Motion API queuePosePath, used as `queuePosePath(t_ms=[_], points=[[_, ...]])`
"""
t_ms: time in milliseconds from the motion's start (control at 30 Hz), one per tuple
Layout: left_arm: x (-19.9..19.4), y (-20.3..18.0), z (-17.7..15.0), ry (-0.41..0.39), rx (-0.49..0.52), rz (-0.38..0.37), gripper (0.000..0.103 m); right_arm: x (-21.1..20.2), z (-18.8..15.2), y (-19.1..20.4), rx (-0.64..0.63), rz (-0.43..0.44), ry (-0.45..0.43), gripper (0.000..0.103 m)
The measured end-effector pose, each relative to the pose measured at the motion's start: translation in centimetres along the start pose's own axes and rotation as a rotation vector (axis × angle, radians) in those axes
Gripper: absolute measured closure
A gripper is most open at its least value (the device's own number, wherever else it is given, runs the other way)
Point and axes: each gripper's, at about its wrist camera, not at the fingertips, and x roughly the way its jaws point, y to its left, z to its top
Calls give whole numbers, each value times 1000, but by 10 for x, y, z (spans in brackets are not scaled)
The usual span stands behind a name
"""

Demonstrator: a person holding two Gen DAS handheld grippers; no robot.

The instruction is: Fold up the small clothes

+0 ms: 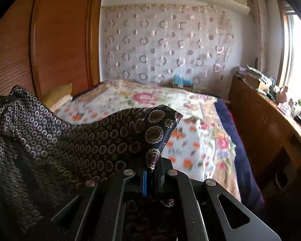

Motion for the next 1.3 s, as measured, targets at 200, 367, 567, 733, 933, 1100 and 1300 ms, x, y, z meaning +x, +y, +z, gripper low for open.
queuePosePath(t_ms=[200, 367, 567, 733, 933, 1100, 1300], points=[[62, 20, 36, 34, 16, 56, 99, 59, 33, -15, 18, -19, 26, 99], [104, 30, 50, 71, 8, 68, 99, 109, 48, -20, 15, -36, 69, 99], [147, 36, 50, 152, 5, 57, 98, 153, 64, -26, 30, -14, 147, 98], [164, 43, 42, 220, -29, 57, 91, 182, 60, -26, 20, -26, 233, 85], [130, 43, 37, 188, -30, 42, 54, 175, 66, -35, 51, -41, 245, 55], [104, 44, 23, 165, -63, 39, 42, 141, 61, -33, 90, -33, 203, 51], [87, 38, -8, 186, -71, 21, 38, 115, 39, -25, 122, -15, 216, 51]])
